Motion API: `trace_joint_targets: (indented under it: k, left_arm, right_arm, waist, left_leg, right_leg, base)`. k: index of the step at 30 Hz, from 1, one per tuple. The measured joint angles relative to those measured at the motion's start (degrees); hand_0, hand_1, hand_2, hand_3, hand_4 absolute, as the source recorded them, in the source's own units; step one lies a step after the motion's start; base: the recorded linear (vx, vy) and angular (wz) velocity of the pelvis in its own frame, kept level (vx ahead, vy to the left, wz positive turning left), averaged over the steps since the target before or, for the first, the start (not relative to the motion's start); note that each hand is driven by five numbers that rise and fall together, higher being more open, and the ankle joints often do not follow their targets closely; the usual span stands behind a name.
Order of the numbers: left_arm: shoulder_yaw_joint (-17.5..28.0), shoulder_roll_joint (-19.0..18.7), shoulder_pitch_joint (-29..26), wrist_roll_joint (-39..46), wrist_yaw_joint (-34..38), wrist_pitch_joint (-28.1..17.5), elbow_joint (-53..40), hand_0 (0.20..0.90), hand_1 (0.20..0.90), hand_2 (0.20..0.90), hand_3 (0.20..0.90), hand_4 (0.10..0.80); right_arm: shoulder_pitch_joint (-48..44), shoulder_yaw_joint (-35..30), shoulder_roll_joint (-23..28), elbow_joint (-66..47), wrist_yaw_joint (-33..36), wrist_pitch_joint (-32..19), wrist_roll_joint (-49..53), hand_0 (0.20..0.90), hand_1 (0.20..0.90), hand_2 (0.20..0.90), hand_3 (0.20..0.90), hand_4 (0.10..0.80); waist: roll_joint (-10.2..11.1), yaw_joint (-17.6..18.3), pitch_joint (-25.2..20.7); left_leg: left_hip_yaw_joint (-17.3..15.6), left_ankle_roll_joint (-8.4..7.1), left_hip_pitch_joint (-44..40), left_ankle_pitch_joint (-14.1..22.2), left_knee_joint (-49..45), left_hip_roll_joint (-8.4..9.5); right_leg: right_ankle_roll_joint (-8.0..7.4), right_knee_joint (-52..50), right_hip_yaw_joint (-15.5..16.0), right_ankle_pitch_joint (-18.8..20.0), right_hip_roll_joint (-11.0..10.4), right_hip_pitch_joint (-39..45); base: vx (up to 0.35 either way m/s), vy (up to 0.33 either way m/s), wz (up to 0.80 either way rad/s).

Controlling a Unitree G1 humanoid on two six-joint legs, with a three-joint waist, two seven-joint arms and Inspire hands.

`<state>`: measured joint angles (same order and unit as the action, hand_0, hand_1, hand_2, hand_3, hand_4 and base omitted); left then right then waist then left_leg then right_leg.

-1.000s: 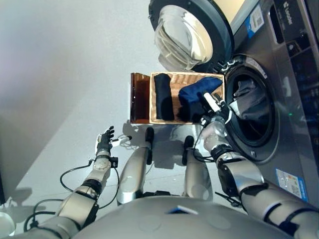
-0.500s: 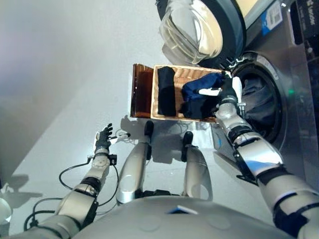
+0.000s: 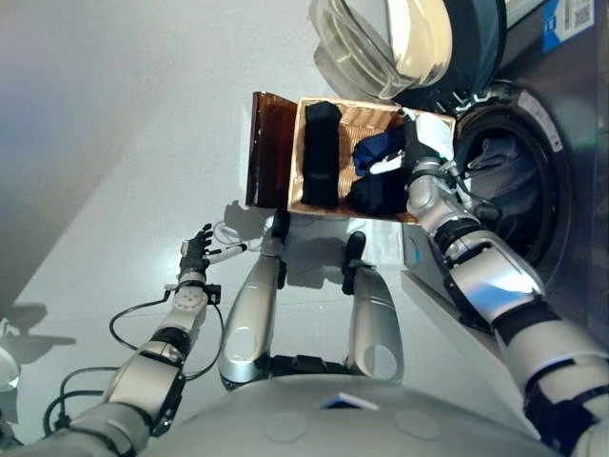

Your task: Pick up the clothes and place them into the washing machine

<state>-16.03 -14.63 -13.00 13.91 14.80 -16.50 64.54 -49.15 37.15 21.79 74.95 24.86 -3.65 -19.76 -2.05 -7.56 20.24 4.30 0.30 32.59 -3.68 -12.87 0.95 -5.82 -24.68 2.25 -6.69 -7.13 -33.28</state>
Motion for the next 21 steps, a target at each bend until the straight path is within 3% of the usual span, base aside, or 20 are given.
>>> trace_joint_targets:
  k: [12,21]
  left_arm:
    - [0.0,0.0,-0.1,-1.2,-0.7,-0.5,-0.4,0.900,0.900,0.900,0.900,0.800]
    - [-0.4,0.1,-0.2,-1.1,-1.1,-1.5,-0.6,0.900,0.900,0.900,0.900,0.800]
  right_arm:
    - [1.1,10.1,3.7,0.1,0.3,3.8,-26.1,0.900,0.900,0.900,0.900,0.800]
    - [1.0,10.7,4.5,1.1,0.6,5.3,-29.4,0.900,0.900,0.900,0.900,0.800]
  waist:
    - [-0.1,0.0,0.0]
    - [-0.8,-0.8,-0.3]
  left_leg:
    - [-0.2,-0.03,-1.0,-0.1,0.0,-0.10]
    - [-0.6,-0.52,0.7,-0.7,0.8,-0.10]
  right_leg:
    - [0.26,0.1,-0.3,0.3,0.0,0.5]
    - [0.44,-0.7,-0.8,0.2,0.0,-2.2]
  base:
    - [-0.018,-0.007,-0.02]
    - [-0.015,-0.013,-0.01]
